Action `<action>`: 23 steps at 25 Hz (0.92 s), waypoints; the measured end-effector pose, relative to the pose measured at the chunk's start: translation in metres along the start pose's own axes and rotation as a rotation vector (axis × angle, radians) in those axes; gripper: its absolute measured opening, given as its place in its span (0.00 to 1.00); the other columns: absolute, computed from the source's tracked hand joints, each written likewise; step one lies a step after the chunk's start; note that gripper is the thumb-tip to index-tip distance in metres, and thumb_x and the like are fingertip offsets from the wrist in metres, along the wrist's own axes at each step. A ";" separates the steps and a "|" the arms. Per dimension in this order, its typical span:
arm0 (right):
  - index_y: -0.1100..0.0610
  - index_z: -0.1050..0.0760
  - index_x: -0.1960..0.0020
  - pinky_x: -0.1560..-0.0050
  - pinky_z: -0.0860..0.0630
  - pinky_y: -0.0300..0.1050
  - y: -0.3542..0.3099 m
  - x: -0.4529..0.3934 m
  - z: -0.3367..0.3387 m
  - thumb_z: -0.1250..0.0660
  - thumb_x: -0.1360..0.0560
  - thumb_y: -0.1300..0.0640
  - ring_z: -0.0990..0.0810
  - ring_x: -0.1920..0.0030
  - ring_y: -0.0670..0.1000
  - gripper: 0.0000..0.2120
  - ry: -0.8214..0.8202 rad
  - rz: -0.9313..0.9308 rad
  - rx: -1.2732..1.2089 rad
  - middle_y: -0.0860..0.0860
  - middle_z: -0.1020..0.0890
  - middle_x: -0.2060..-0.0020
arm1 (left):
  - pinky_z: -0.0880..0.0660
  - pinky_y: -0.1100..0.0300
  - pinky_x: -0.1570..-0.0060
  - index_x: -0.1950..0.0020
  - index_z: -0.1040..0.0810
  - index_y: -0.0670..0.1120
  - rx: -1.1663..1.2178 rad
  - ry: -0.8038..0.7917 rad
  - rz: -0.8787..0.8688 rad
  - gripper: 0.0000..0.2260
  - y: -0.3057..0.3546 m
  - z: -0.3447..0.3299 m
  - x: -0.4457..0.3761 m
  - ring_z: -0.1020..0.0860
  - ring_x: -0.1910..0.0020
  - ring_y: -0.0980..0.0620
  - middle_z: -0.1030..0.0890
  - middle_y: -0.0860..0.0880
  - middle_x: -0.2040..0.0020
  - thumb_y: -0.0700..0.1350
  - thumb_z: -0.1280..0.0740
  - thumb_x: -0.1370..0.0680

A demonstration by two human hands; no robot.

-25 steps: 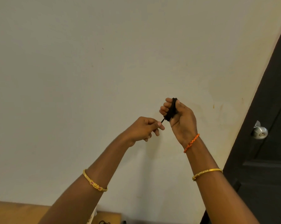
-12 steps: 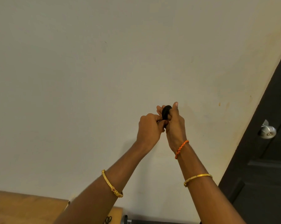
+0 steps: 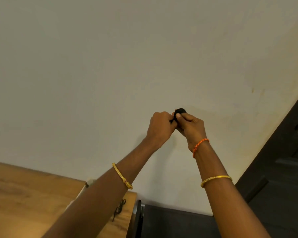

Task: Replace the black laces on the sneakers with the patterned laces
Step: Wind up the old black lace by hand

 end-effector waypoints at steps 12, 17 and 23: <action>0.57 0.22 0.58 0.57 0.18 0.44 0.162 0.061 -0.026 0.32 0.25 0.59 0.17 0.57 0.52 0.03 -0.100 -0.341 0.133 0.55 0.16 0.58 | 0.20 0.64 0.58 0.49 0.17 0.39 0.453 -0.202 0.584 0.08 -0.160 -0.021 0.125 0.16 0.63 0.52 0.15 0.41 0.59 0.42 0.30 0.24; 0.60 0.29 0.50 0.60 0.18 0.43 0.266 0.094 -0.067 0.32 0.27 0.69 0.16 0.59 0.52 0.10 -0.147 -0.633 0.051 0.61 0.17 0.57 | 0.22 0.68 0.63 0.53 0.18 0.42 0.648 -0.230 0.897 0.05 -0.258 -0.029 0.194 0.18 0.67 0.58 0.17 0.49 0.66 0.41 0.33 0.22; 0.59 0.24 0.56 0.63 0.19 0.39 0.414 0.120 -0.144 0.28 0.30 0.68 0.19 0.56 0.54 0.07 -0.204 -0.804 0.346 0.60 0.18 0.55 | 0.23 0.65 0.66 0.56 0.17 0.39 0.531 -0.235 1.236 0.07 -0.413 -0.023 0.271 0.20 0.68 0.54 0.18 0.47 0.68 0.41 0.31 0.23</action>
Point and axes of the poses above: each hand's wrist, its own x-axis away from the middle knuckle, its own z-axis out of the back of the hand, y = z × x, the point moved 7 cm from there along -x, towards the middle knuckle
